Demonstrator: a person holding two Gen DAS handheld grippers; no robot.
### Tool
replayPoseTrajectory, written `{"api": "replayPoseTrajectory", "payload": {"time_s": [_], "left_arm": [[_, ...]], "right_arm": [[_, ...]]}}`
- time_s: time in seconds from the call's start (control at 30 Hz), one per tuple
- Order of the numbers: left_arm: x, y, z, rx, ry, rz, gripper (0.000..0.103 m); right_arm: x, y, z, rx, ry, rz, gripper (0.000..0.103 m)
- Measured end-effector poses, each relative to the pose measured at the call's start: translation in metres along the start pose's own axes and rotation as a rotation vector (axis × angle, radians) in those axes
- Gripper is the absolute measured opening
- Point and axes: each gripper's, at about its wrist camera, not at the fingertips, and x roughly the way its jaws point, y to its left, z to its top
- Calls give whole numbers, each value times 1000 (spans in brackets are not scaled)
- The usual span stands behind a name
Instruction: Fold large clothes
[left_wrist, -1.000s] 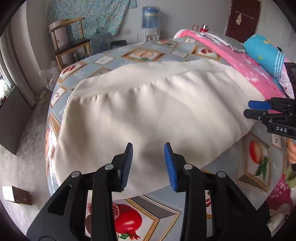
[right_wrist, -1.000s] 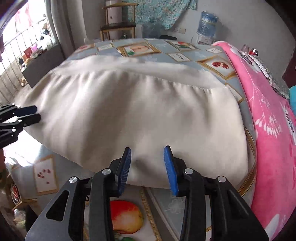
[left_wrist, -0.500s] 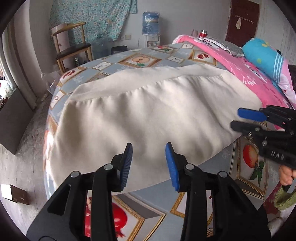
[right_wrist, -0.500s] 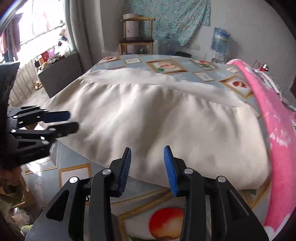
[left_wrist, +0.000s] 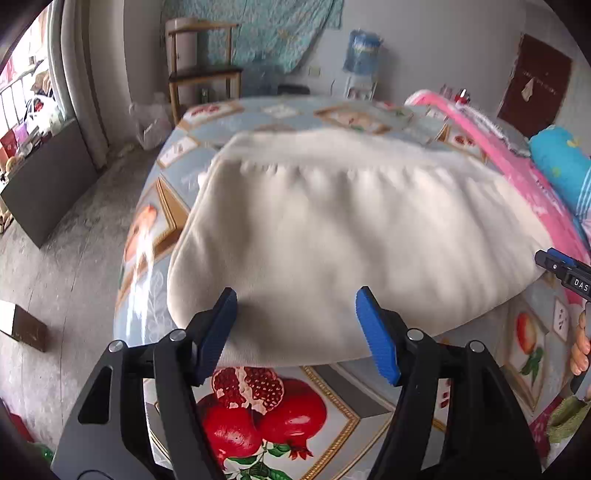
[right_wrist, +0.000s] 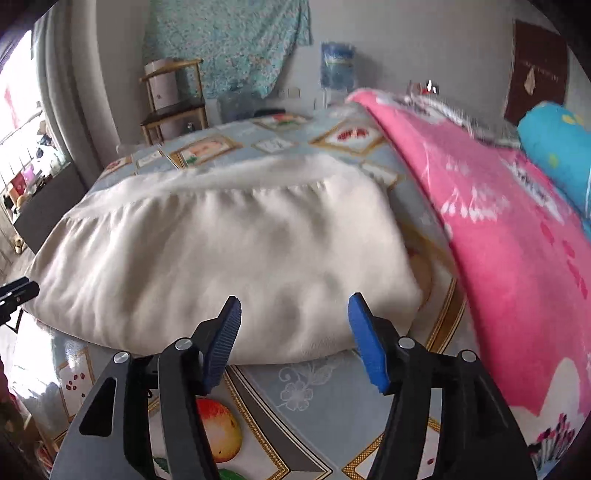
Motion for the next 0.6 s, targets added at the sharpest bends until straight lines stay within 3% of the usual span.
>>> {"api": "replayPoseTrajectory", "payload": {"time_s": [0.03, 0.1, 0.23, 0.37, 0.43, 0.6], "left_arm": [[4, 3, -1, -3, -10, 4, 68], [-2, 2, 0, -18, -16, 15, 68], [-36, -8, -2, -18, -72, 1, 68], [-80, -27, -18, -18, -135, -7, 84], [-101, -38, -30, -15, -169, -13, 86], [-129, -65, -52, 10, -203, 69, 95]], "right_arm": [[-2, 0, -3, -5, -33, 3, 65], [-12, 3, -1, -13, -13, 2, 65], [-49, 8, -12, -1, -65, 48, 67], [-87, 22, -36, -5, -115, 89, 84], [-103, 33, -50, -20, -128, 96, 87], [-130, 52, -67, -35, -157, 102, 94]]}}
